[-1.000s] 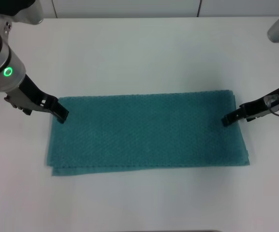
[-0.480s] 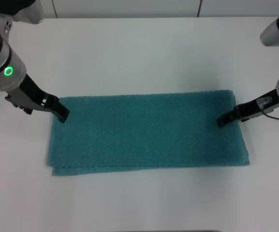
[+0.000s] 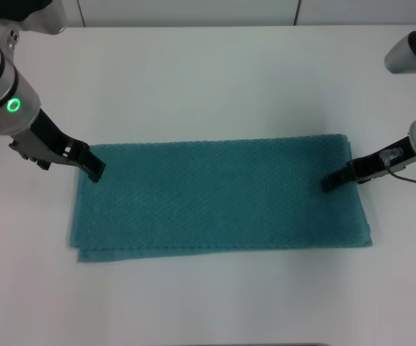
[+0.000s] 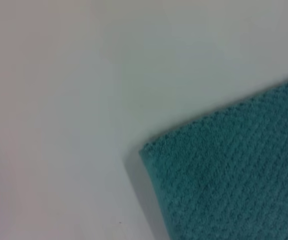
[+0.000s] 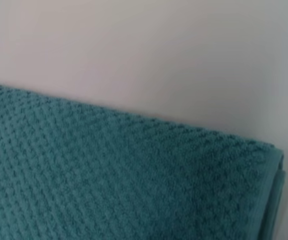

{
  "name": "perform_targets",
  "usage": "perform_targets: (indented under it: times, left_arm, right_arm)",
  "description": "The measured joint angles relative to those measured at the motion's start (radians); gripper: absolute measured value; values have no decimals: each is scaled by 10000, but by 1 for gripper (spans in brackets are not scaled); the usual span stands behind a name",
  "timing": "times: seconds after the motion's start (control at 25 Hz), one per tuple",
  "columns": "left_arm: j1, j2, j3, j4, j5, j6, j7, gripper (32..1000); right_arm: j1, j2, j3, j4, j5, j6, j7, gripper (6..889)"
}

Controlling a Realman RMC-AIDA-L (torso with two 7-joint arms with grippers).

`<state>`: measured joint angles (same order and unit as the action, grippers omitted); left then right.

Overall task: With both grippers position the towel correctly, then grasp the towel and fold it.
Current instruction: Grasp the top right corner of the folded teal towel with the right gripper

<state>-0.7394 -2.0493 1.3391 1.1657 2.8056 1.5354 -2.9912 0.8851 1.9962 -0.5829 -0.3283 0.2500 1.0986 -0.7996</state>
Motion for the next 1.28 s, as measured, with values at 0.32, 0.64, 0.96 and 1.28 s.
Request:
perform_targets:
  times: [0.32, 0.64, 0.96, 1.28]
  left_arm:
    - [0, 0, 9, 0, 0, 1, -1, 918]
    - [0, 0, 16, 1, 0, 1, -1, 918]
    - [-22, 0, 16, 0, -12, 1, -1, 918]
    - [-42, 0, 16, 1, -15, 1, -1, 919]
  right_arm:
    - [0, 9, 0, 1, 0, -19, -71, 850]
    - [0, 60, 0, 1, 0, -51, -98, 827]
    - [0, 105, -1, 1, 0, -116, -177, 792]
    - [-1, 119, -1, 1, 0, -128, -192, 756]
